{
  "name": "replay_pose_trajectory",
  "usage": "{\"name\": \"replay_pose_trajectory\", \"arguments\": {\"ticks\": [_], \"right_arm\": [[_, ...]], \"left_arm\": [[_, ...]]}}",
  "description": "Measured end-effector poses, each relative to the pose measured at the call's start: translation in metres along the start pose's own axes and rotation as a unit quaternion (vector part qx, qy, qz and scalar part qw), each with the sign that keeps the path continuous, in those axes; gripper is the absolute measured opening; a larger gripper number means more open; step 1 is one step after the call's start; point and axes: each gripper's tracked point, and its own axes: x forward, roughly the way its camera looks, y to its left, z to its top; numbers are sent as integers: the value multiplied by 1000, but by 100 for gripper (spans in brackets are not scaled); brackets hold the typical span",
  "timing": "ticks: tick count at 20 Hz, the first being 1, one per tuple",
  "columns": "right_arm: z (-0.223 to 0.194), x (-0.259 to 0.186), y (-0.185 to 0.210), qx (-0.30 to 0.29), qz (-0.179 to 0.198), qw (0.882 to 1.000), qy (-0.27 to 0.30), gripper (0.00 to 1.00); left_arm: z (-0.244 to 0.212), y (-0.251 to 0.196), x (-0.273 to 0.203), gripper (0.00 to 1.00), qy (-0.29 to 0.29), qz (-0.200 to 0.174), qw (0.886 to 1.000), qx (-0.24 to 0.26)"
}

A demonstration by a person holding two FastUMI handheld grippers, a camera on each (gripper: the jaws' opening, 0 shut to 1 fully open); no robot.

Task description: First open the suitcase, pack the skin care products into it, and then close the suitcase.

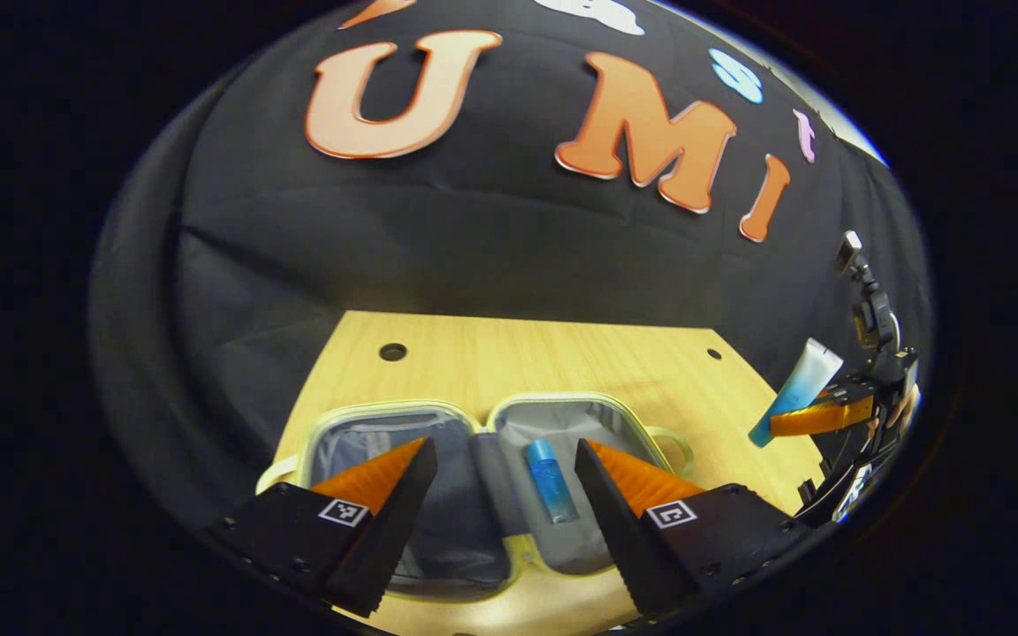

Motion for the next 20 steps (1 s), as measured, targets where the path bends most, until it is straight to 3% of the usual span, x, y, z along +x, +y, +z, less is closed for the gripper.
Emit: {"name": "replay_pose_trajectory", "arguments": {"ticks": [2,8,12,13,15,16,19,20], "right_arm": [[1,24,33,13,28,999,41,39],[-38,103,35,55,-1,980,190,39],[-55,141,23,74,-29,970,229,39],[-58,147,23,78,-31,969,232,33],[-59,158,25,86,-35,968,232,39],[-59,160,24,89,-37,968,230,33],[-51,163,28,97,-32,971,217,46],[-49,162,30,97,-30,972,212,62]], "left_arm": [[7,33,-15,97,-23,22,999,-4],[-28,112,-35,97,-20,77,996,-29],[-52,144,-44,97,-2,94,994,-59],[-58,147,-44,97,3,96,994,-61],[-62,149,-43,97,9,99,993,-57],[-65,151,-44,97,12,100,993,-54],[-66,152,-43,97,16,105,993,-54],[-65,151,-43,97,15,105,993,-57]]}}
